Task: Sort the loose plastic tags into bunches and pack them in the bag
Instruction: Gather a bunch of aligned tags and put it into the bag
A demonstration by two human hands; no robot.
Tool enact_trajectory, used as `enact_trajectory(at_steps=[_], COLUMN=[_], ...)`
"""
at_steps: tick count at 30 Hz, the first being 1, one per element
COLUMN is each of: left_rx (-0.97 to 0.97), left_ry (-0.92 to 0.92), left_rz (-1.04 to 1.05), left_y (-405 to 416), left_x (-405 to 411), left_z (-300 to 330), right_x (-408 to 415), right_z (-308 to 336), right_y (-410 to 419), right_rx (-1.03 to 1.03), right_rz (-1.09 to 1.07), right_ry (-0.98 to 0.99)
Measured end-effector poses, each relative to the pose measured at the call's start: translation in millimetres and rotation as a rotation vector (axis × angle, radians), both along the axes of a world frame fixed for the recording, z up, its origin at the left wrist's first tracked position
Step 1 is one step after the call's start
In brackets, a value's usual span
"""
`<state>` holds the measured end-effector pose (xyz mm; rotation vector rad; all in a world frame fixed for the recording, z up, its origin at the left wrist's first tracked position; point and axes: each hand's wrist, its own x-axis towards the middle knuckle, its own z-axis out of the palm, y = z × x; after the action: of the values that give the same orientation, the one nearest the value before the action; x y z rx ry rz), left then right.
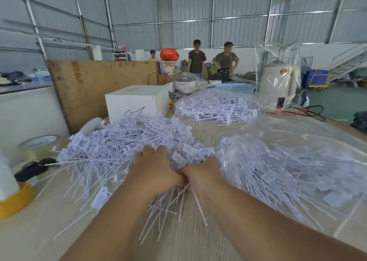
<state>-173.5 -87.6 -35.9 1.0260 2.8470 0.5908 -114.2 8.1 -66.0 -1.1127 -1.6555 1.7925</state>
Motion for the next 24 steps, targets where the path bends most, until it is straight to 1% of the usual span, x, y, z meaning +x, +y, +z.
enact_trajectory(at_steps=[1,3,10,15,19,22,24], left_rx=[-0.043,-0.046,0.18,0.339,0.403,0.497,0.558], left_ry=[-0.043,-0.142,-0.3,-0.33,-0.368,-0.507,-0.567], left_rz=[0.008,-0.016,-0.159,-0.168,-0.15,-0.172,-0.203], left_y=[0.6,2.5,8.1,12.5,15.9,13.9,11.6], left_x=[-1.2,-3.4,0.8,3.8,3.2,1.5,1.2], left_z=[-2.2,-6.0,-9.2,-10.1,-8.5,-5.0,-0.8], right_x=[0.9,2.5,-0.9,-1.0,-2.7,-0.6,-0.7], right_z=[-1.0,-1.6,-0.2,2.0,2.6,8.0,11.1], right_y=[0.1,-1.7,-4.5,-3.7,-2.6,-4.0,-4.3], right_rx=[0.021,0.029,-0.09,-0.126,-0.141,-0.139,-0.157], right_rz=[-0.002,-0.008,-0.029,0.0,0.0,-0.017,-0.02], right_ry=[-0.014,-0.023,0.117,0.171,0.194,0.218,0.239])
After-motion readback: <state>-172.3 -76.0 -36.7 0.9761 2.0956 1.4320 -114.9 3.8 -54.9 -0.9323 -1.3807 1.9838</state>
